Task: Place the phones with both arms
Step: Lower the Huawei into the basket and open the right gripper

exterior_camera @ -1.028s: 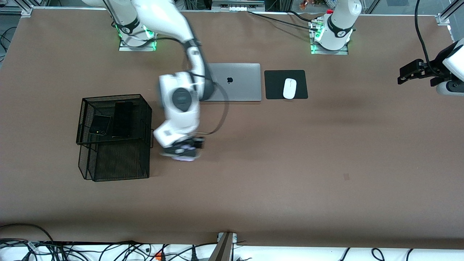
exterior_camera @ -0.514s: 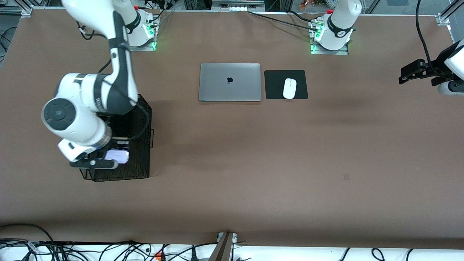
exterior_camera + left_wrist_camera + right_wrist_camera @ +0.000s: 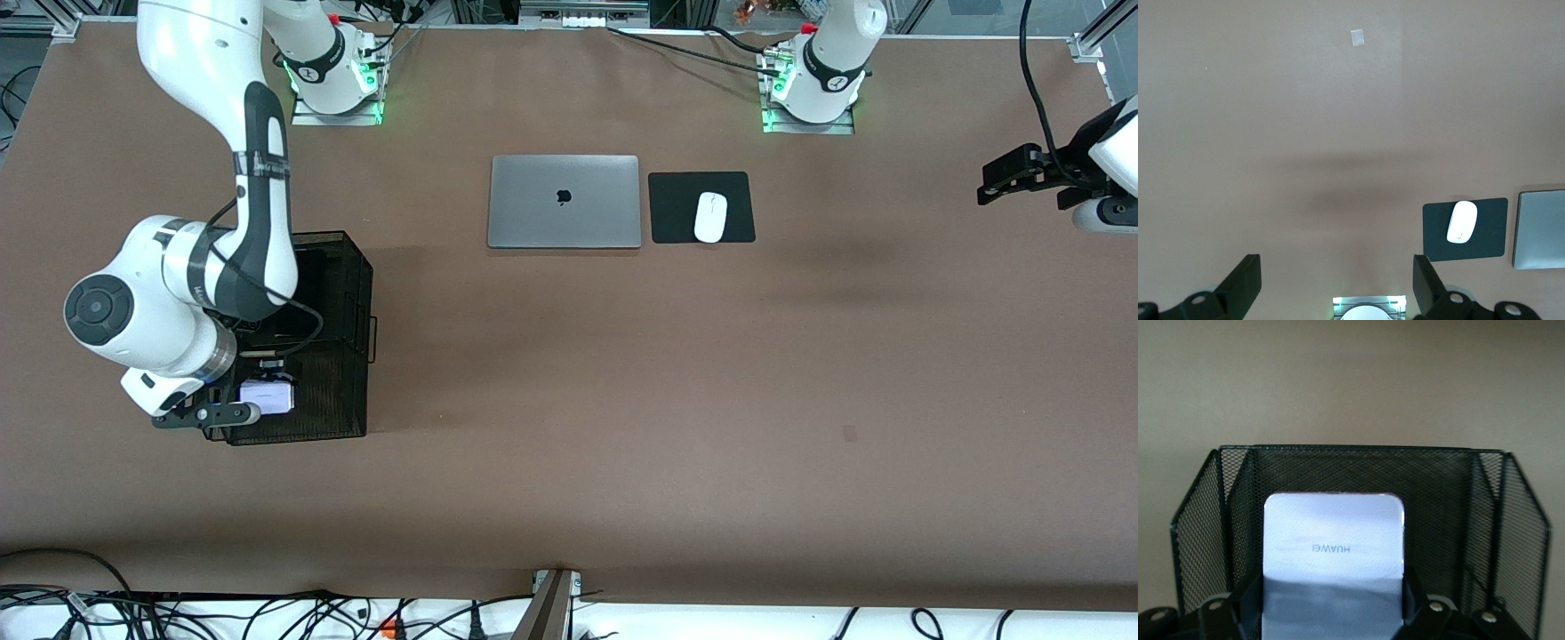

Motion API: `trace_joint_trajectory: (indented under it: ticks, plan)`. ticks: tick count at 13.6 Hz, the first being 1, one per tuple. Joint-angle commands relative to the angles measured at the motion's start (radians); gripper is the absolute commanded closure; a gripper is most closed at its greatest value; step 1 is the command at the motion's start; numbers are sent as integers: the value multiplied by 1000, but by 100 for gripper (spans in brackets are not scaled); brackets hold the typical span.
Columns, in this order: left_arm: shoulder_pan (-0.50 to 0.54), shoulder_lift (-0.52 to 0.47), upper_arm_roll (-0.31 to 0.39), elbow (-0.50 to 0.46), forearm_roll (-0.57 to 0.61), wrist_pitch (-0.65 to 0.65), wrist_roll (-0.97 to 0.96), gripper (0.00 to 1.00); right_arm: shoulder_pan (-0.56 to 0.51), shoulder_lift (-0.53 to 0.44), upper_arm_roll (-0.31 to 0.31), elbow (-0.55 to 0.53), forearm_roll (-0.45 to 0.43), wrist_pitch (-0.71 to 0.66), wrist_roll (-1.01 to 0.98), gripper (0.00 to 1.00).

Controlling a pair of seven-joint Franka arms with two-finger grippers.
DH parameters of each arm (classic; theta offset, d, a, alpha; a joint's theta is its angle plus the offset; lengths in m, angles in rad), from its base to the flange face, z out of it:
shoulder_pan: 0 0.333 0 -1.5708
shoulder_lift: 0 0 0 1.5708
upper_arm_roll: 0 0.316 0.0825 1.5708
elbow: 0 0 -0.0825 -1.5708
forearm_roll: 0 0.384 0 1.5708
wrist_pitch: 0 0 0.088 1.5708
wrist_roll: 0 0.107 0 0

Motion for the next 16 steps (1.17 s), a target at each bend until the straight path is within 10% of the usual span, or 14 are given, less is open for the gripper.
trace_joint_trajectory:
  ticks: [1, 5, 7, 14, 16]
  plan:
    - [6, -17, -3, -3, -20, -12, 7, 0, -15, 5, 4, -15, 59, 9, -61, 100]
    - [8, -17, -3, -3, -20, -12, 7, 0, -23, 31, 4, -15, 60, -2, -63, 93]
    - [6, -15, -5, -3, -20, -12, 7, 0, -23, 36, 6, -27, 60, 1, -64, 58]
    - [8, -15, -5, -3, -20, -12, 7, 0, -39, 48, 18, -58, 85, -2, -63, 53]
    - [6, -15, -5, -3, -22, -14, 7, 0, -43, 48, 20, -58, 92, 6, -63, 11]
